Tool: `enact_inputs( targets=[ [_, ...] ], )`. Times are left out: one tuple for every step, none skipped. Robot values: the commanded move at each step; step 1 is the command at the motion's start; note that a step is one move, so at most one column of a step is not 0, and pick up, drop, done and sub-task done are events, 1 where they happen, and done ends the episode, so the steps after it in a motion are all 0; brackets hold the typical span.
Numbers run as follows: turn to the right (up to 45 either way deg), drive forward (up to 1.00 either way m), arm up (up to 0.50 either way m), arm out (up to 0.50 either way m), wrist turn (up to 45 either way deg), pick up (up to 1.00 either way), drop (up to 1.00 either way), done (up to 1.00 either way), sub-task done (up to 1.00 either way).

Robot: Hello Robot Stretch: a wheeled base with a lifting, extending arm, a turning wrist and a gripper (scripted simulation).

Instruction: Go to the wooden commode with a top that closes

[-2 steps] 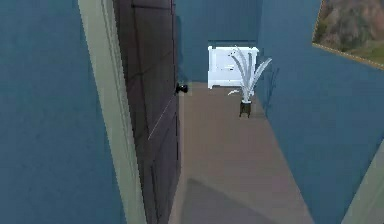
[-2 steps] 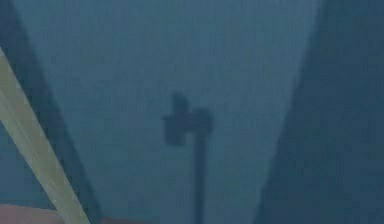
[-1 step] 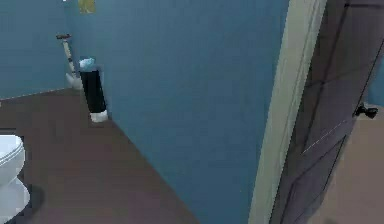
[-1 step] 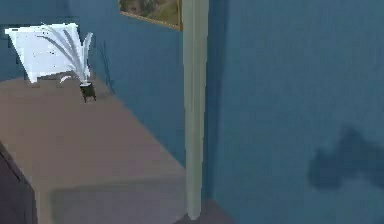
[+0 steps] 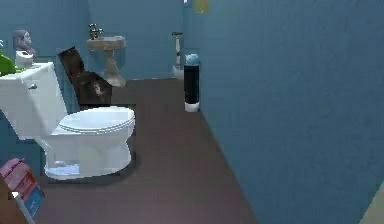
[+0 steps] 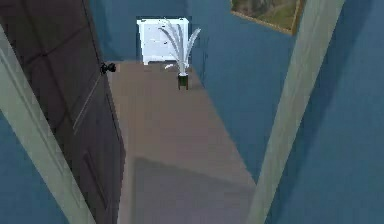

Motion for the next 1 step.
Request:
enact_inputs(
  targets=[
    [0.0, 1.0, 0.0, 0.0, 0.0, 0.0, 0.0, 0.0, 0.0]
  ],
)
